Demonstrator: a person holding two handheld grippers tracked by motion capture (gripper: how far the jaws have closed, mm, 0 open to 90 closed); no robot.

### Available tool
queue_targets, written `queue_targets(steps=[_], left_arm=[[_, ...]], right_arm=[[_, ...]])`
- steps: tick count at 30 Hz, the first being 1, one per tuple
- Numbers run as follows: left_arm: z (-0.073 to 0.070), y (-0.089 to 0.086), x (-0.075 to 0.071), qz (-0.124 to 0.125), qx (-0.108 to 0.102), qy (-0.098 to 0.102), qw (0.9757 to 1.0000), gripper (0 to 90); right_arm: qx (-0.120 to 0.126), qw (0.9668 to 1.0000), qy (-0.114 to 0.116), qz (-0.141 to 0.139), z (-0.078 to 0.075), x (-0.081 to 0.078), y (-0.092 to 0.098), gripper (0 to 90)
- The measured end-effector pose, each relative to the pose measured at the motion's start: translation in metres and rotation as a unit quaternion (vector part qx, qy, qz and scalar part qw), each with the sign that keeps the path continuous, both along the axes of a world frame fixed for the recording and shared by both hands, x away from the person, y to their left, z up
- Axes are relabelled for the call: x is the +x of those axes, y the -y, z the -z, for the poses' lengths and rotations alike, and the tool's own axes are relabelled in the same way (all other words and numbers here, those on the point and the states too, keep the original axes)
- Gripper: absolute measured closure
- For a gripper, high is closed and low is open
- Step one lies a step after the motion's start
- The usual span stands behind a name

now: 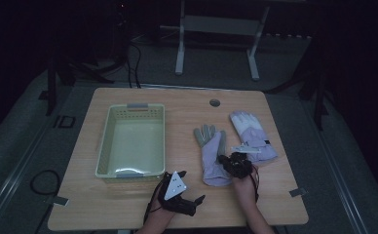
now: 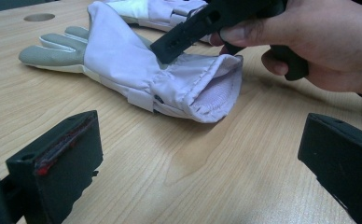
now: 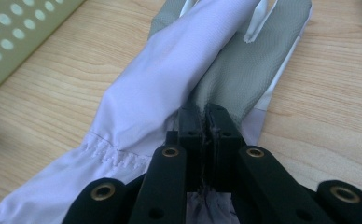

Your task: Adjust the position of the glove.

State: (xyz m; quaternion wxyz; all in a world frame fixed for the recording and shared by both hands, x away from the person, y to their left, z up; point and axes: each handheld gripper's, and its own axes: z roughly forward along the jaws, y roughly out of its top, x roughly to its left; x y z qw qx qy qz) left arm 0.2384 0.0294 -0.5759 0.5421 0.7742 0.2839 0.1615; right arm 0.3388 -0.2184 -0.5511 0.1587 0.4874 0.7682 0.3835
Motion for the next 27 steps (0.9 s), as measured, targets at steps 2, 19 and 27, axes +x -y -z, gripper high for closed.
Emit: queue_targets(steps=[2, 19, 27], left_arm=[[0.000, 0.000, 0.000, 0.000, -0.001, -0.001, 1.0000, 0.0], [0.000, 0.000, 0.000, 0.000, -0.001, -0.001, 1.0000, 0.0], [0.000, 0.000, 0.000, -0.001, -0.001, -0.002, 1.0000, 0.0]], right_arm=[[0.000, 0.9999, 0.003, -0.013, -0.001, 0.001, 0.002, 85.9], [0.014, 0.9976, 0.035, -0.059, -0.026, -0.001, 0.022, 64.0], [0.002, 0.9963, 0.076, -0.041, -0.053, 0.006, 0.060, 59.5]])
